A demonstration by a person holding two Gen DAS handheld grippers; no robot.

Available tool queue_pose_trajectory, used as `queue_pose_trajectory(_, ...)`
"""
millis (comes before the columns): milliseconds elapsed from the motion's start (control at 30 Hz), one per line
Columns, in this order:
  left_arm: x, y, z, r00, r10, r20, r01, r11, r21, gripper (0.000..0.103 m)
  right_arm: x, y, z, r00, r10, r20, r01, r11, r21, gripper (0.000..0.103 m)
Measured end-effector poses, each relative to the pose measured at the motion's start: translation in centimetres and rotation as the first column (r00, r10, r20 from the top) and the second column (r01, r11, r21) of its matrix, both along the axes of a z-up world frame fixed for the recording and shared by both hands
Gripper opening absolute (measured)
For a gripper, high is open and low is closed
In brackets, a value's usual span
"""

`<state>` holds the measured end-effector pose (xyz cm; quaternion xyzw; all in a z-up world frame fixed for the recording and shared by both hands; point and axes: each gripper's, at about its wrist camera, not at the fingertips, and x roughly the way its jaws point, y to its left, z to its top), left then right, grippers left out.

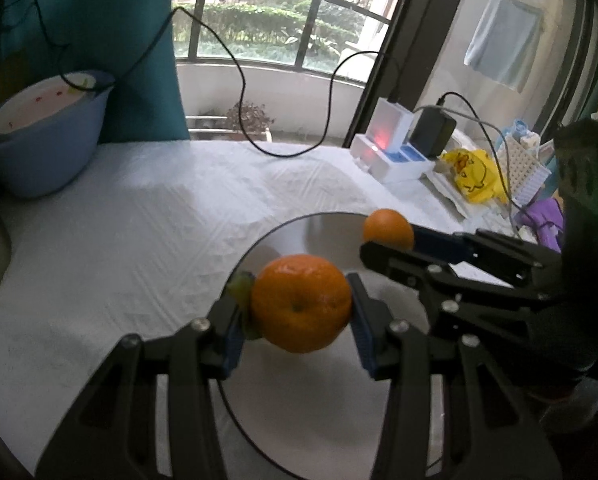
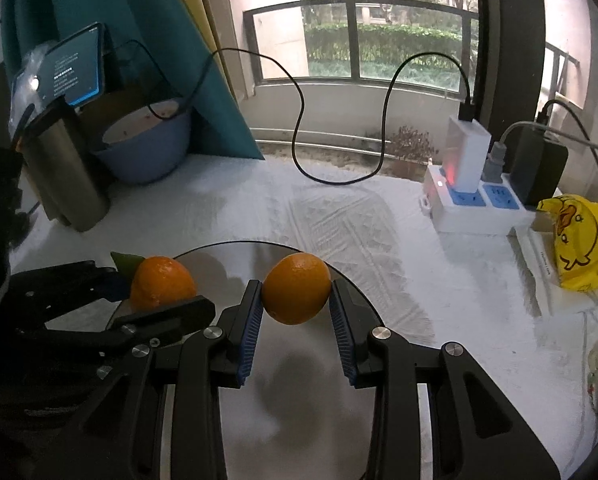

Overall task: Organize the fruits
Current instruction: 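Carry both fruits onto the white plate and open both grippers, then move both open grippers back toward the fruit pile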

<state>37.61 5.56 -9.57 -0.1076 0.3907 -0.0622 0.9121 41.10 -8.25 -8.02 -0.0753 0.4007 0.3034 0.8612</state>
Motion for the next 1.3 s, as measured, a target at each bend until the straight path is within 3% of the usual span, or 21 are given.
queue_pose_trajectory(167, 0.1, 0.1, -0.3, 0.999, -0.002, -0.032, 0.002, 1.0, -0.026, 0.047, 0.2, 0.0, -0.1, 1.0, -0.005, 0.005, 0.005, 1.0, -0.016, 0.037)
queue_pose_trajectory(367, -0.6, 0.5, 0.6, 1.0, 0.007, -0.023, -0.008, 0.998, -0.057, 0.051, 0.1, -0.5, 0.6, 1.0, -0.022, 0.022, 0.023, 1.0, -0.01, 0.046)
queue_pose_trajectory(467, -1.1, 0.7, 1.3, 1.0, 0.02, -0.007, -0.021, 0.997, -0.069, 0.066, -0.3, -1.0, 1.6, 0.998, -0.034, 0.05, 0.034, 0.999, -0.009, 0.046)
queue_pose_trajectory(733, -3.6, 0.6, 3.5, 0.999, 0.022, 0.043, -0.018, 0.996, -0.089, 0.066, -2.9, -2.3, 4.0, 0.994, -0.048, 0.098, 0.05, 0.999, -0.011, 0.047)
queue_pose_trajectory(867, -5.6, 0.4, 4.4, 0.998, -0.01, 0.067, 0.019, 0.991, -0.136, 0.066, -4.4, -3.0, 5.0, 0.992, -0.053, 0.115, 0.055, 0.998, -0.008, 0.047)
queue_pose_trajectory(1167, -9.8, -0.1, 5.6, 0.993, 0.0, 0.115, 0.012, 0.994, -0.108, 0.067, -8.5, -4.3, 6.4, 0.989, -0.061, 0.134, 0.064, 0.998, -0.017, 0.047)
queue_pose_trajectory(1233, -10.5, -0.3, 5.7, 0.994, 0.003, 0.113, 0.01, 0.994, -0.108, 0.081, -9.4, -4.6, 6.8, 0.989, -0.061, 0.138, 0.064, 0.998, -0.014, 0.05)
queue_pose_trajectory(1300, -11.3, -0.4, 5.9, 0.992, 0.005, 0.124, 0.009, 0.994, -0.111, 0.085, -10.2, -4.9, 7.2, 0.987, -0.064, 0.145, 0.066, 0.998, -0.009, 0.056)
